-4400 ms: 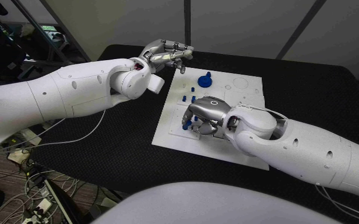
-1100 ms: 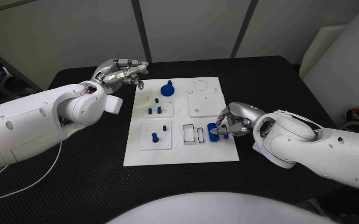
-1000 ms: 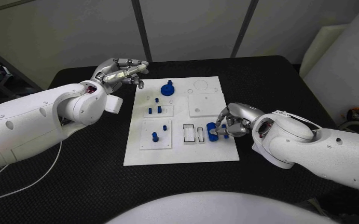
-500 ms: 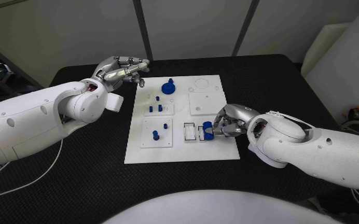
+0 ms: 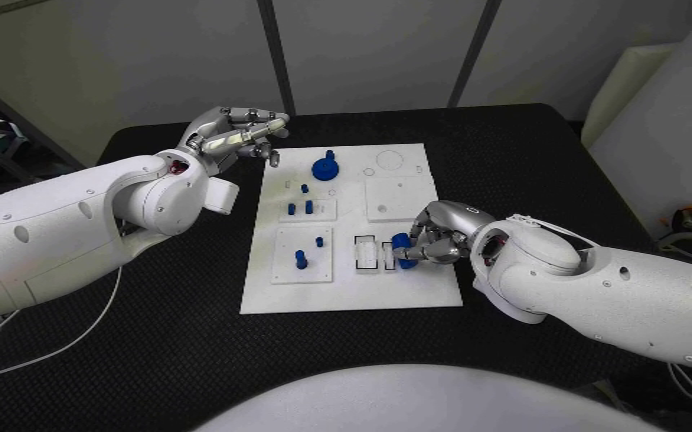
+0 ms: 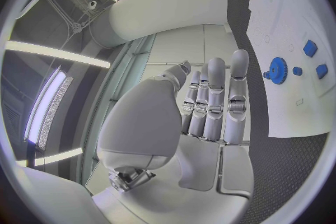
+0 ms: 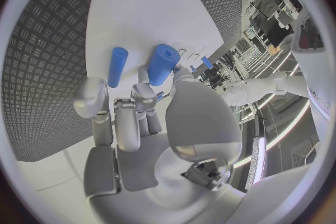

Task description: Assemble the parts on the task board

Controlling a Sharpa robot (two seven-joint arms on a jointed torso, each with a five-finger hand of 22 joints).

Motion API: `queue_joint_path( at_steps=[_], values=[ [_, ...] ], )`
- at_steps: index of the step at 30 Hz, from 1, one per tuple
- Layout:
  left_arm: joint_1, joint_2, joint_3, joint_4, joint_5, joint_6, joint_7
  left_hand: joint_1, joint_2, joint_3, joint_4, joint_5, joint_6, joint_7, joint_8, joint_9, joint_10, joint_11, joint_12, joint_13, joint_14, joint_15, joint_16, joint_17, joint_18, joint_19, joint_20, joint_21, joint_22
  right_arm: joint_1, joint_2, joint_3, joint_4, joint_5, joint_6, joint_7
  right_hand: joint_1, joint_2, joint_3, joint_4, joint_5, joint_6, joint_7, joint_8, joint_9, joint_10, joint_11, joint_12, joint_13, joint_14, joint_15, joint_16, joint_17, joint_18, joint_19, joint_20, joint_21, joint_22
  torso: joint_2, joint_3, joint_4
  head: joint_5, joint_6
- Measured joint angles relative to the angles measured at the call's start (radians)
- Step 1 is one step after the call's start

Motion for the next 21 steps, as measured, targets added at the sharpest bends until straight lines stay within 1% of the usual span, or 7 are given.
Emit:
queue_joint_path(
  at_steps=[3, 6, 7, 14, 17, 18, 21],
  values=[
    [0.000, 0.001, 0.000, 0.000, 0.000, 0.001, 0.000, 0.000, 0.000, 0.000, 0.000, 0.000, 0.000, 0.000, 0.000, 0.000, 0.000, 0.000, 0.000, 0.000, 0.000, 0.000, 0.000, 0.000, 0.000, 0.000, 0.000, 0.000, 0.000, 0.000, 0.000, 0.000, 0.001, 0.000, -0.001, -0.001, 0.004, 0.004, -0.003, -0.003, 0.000, 0.000, 0.000, 0.000, 0.001, 0.000, 0.000, 0.000, 0.003, 0.000, 0.000, 0.000, 0.000, 0.000, 0.000, 0.000, 0.000, 0.001, 0.000, 0.0000, -0.0004, 0.000, 0.000],
    [0.000, 0.001, 0.000, 0.000, 0.000, 0.001, -0.001, 0.000, 0.000, 0.000, 0.000, 0.000, 0.000, 0.000, 0.000, 0.000, 0.000, 0.000, 0.000, 0.000, 0.000, 0.000, 0.000, 0.000, 0.000, 0.000, 0.000, 0.000, 0.000, -0.001, 0.000, 0.000, 0.001, -0.001, -0.001, -0.002, 0.015, 0.015, -0.009, -0.008, 0.001, -0.002, -0.002, 0.011, 0.006, 0.000, 0.000, 0.004, 0.009, 0.000, 0.000, 0.000, 0.000, 0.000, 0.000, 0.000, 0.004, 0.002, 0.000, 0.0001, -0.0004, 0.000, 0.000],
    [0.000, 0.001, 0.000, 0.000, 0.000, 0.001, -0.001, 0.000, 0.000, 0.000, 0.000, 0.000, 0.000, 0.000, 0.000, 0.000, 0.000, 0.000, 0.000, 0.000, 0.000, 0.000, 0.000, 0.000, 0.000, 0.000, 0.000, 0.000, 0.000, -0.001, 0.000, 0.000, 0.001, -0.001, -0.001, -0.002, 0.019, 0.018, -0.013, -0.010, 0.007, -0.003, -0.001, 0.015, 0.010, 0.000, 0.000, 0.004, 0.010, 0.000, 0.000, 0.000, 0.000, 0.000, 0.000, 0.000, 0.004, 0.002, 0.000, 0.0001, -0.0004, 0.000, 0.001],
    [0.000, 0.002, 0.000, 0.000, 0.000, 0.002, -0.003, 0.000, 0.000, 0.000, 0.000, 0.000, 0.000, 0.000, 0.000, 0.000, -0.002, -0.002, 0.000, 0.001, 0.000, 0.000, 0.000, 0.000, 0.000, 0.000, 0.000, 0.000, 0.000, 0.001, 0.002, 0.003, 0.001, -0.002, 0.012, -0.009, 0.049, 0.010, -0.021, -0.015, 0.018, -0.014, 0.000, 0.023, 0.017, 0.000, 0.000, -0.002, 0.007, 0.000, 0.000, 0.000, 0.000, 0.000, 0.000, 0.000, 0.004, 0.000, 0.000, 0.0000, -0.0004, -0.001, 0.000],
    [0.000, 0.002, 0.000, 0.000, 0.000, 0.003, -0.003, 0.000, 0.000, 0.000, 0.000, 0.000, 0.000, 0.000, 0.000, 0.000, -0.004, -0.004, 0.000, 0.001, 0.000, 0.000, 0.000, -0.001, 0.000, 0.000, 0.000, 0.000, 0.000, 0.001, 0.002, 0.003, 0.003, -0.001, 0.014, -0.011, 0.062, 0.014, -0.026, -0.018, 0.061, -0.015, 0.000, 0.039, 0.023, 0.001, -0.001, 0.008, 0.027, 0.000, 0.000, 0.000, 0.000, 0.000, 0.000, 0.000, 0.004, 0.002, 0.000, 0.0000, -0.0004, -0.002, 0.000],
    [0.000, 0.003, 0.000, 0.001, 0.000, 0.003, -0.003, 0.000, 0.000, 0.000, 0.000, 0.000, 0.000, 0.000, 0.000, 0.000, -0.004, -0.004, 0.000, 0.001, 0.000, 0.000, 0.000, -0.001, 0.000, 0.000, 0.000, 0.000, 0.000, 0.001, 0.001, 0.003, 0.005, 0.002, 0.014, -0.011, 0.071, 0.015, -0.026, -0.018, 0.078, -0.015, -0.002, 0.044, 0.026, 0.007, -0.007, 0.015, 0.035, 0.000, 0.000, 0.000, 0.000, 0.000, 0.000, 0.000, 0.004, 0.006, 0.000, 0.0000, -0.0004, -0.002, 0.000],
    [0.000, 0.003, 0.000, 0.000, 0.000, 0.004, -0.004, 0.000, 0.000, 0.000, 0.000, 0.000, 0.000, 0.000, 0.000, 0.000, -0.004, -0.004, 0.000, 0.001, 0.000, 0.000, 0.000, -0.001, 0.000, 0.000, 0.000, 0.000, -0.001, 0.001, -0.009, 0.003, 0.012, 0.024, 0.007, -0.013, 0.082, 0.026, -0.027, -0.017, 0.129, -0.009, -0.008, 0.053, 0.030, 0.024, -0.013, 0.035, 0.058, 0.000, 0.000, 0.008, 0.000, 0.000, 0.006, -0.006, 0.012, 0.016, 0.000, 0.0000, -0.0007, -0.002, 0.000]
  ],
)
